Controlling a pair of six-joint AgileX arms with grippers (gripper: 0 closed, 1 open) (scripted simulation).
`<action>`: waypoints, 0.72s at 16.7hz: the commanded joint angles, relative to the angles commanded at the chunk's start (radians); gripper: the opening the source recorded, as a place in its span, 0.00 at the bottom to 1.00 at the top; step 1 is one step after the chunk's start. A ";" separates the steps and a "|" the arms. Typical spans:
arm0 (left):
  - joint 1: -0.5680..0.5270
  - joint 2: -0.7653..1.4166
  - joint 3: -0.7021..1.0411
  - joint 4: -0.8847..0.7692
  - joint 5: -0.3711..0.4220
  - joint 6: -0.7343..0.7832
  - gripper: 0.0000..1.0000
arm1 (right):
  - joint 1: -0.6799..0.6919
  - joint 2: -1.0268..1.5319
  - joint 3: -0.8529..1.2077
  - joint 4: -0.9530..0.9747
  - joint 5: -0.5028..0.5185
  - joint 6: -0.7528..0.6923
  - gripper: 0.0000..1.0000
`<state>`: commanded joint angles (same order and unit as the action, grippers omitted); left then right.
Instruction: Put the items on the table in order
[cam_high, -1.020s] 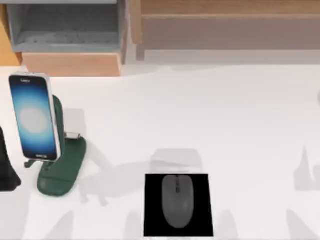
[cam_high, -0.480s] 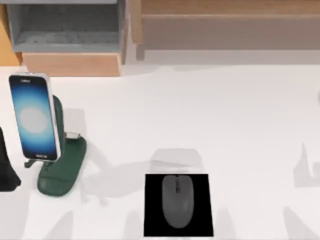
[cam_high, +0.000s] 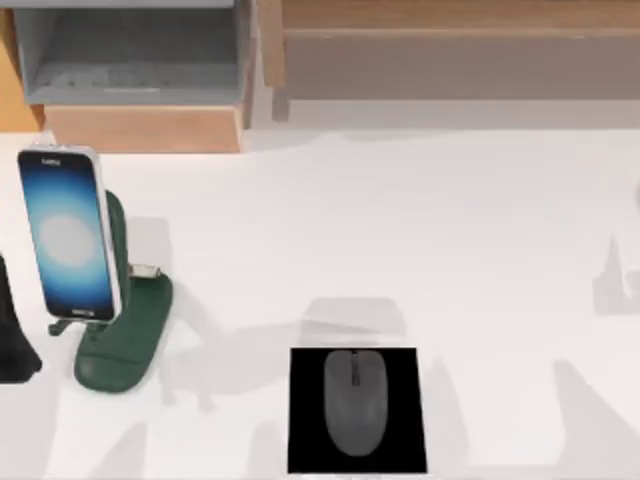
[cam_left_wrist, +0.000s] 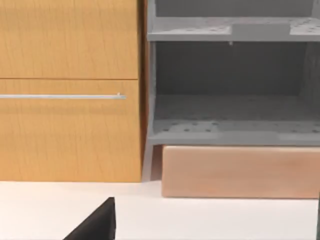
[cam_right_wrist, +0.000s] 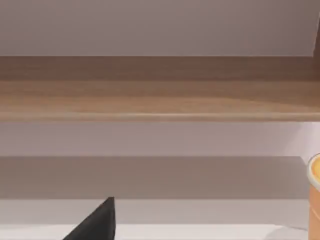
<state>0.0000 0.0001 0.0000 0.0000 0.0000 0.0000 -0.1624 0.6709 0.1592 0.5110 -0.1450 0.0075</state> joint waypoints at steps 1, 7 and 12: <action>0.000 0.000 0.000 0.000 0.000 0.000 1.00 | -0.026 0.091 0.024 0.069 -0.018 0.001 1.00; 0.000 0.000 0.000 0.000 0.000 0.000 1.00 | -0.194 0.651 0.173 0.484 -0.128 0.003 1.00; 0.000 0.000 0.000 0.000 0.000 0.000 1.00 | -0.330 1.084 0.282 0.779 -0.211 0.001 1.00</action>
<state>0.0000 0.0001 0.0000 0.0000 0.0000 0.0000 -0.4924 1.7551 0.4410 1.2900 -0.3564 0.0084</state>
